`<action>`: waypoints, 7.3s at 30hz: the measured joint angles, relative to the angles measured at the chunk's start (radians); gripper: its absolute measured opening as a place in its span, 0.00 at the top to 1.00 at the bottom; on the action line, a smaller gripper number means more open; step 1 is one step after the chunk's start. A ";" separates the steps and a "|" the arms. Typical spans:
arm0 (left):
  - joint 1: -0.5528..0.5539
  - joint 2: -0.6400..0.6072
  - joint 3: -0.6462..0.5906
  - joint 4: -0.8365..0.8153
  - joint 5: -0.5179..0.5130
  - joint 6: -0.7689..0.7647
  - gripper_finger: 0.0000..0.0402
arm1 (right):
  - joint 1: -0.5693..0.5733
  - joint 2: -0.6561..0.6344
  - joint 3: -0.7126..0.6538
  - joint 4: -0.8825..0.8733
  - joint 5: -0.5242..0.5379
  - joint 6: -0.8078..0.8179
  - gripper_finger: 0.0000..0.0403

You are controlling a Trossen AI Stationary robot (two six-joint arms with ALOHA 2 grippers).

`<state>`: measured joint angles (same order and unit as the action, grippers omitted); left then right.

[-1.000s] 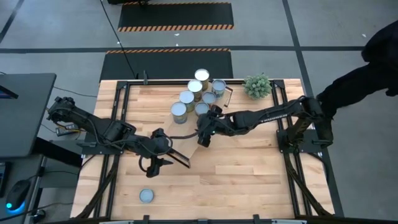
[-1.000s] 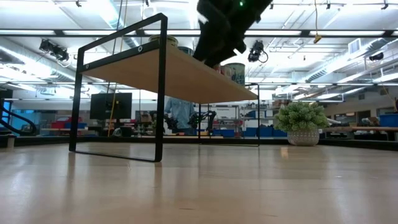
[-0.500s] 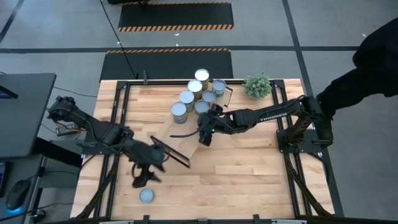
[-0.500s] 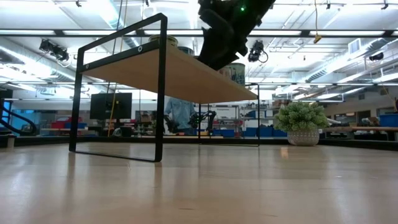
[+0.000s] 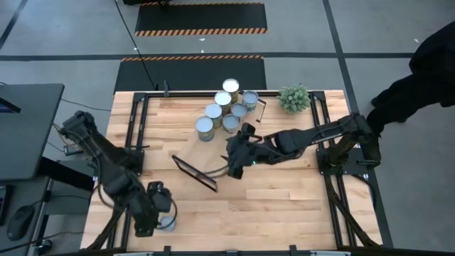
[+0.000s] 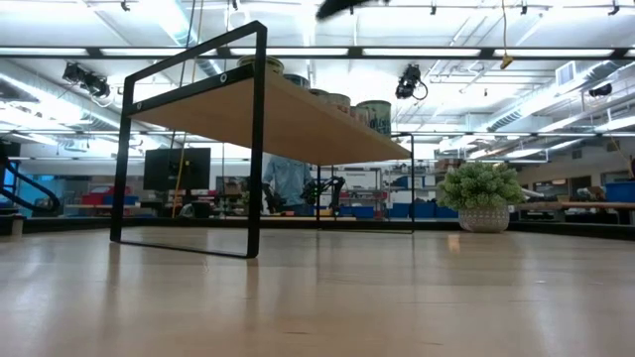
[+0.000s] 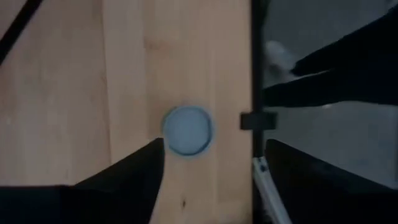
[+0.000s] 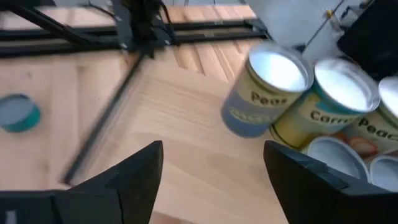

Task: Pick and place cans onto a shelf
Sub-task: Put the canned tuna on the shelf

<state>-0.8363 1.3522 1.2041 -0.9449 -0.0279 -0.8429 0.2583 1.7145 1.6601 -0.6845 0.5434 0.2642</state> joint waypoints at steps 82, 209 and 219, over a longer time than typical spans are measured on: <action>0.170 0.279 -0.108 0.338 0.004 -0.156 0.32 | 0.254 -0.130 0.048 -0.407 0.194 0.478 0.30; 0.511 0.193 0.583 -0.318 -0.534 0.605 0.22 | 0.161 -0.129 -0.305 0.381 0.181 -0.018 0.30; 0.513 0.146 0.583 -0.387 -0.595 0.629 0.27 | 0.089 -0.128 -0.447 0.603 0.094 -0.215 0.30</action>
<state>-0.3229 1.4979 1.7866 -1.3315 -0.6224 -0.2144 0.3470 1.5864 1.2135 -0.0813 0.6370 0.0488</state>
